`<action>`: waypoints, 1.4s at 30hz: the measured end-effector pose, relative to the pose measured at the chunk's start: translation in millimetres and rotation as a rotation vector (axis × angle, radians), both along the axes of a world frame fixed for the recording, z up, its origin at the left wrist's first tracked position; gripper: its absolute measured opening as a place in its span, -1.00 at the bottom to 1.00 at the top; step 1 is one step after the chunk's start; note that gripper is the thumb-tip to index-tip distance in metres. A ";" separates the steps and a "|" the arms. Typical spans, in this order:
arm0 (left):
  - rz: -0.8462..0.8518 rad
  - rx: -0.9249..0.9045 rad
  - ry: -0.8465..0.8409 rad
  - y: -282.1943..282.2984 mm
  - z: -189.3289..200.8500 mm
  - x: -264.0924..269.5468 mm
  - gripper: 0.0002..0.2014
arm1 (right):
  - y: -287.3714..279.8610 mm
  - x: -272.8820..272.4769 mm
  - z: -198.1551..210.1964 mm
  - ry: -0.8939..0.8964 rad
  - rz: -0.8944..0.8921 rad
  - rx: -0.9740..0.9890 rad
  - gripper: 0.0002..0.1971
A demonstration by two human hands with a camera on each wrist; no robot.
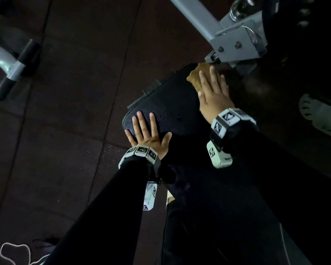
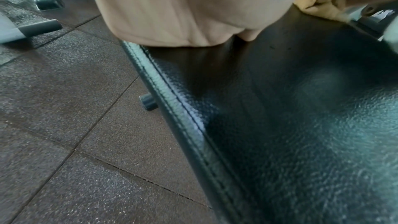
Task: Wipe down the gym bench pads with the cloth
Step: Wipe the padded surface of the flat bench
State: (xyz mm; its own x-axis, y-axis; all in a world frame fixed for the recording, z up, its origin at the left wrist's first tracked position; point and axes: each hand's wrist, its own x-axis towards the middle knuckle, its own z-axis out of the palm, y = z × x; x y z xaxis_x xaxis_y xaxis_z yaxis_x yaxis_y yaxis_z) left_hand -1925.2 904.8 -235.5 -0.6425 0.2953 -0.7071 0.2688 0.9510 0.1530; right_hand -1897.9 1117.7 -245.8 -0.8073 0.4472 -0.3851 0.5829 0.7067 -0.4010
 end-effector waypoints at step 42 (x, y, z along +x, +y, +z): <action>0.167 0.265 0.381 -5.9 -6.1 116.6 -0.27 | -8.7 157.8 -6.2 -0.284 -0.451 -0.017 -0.22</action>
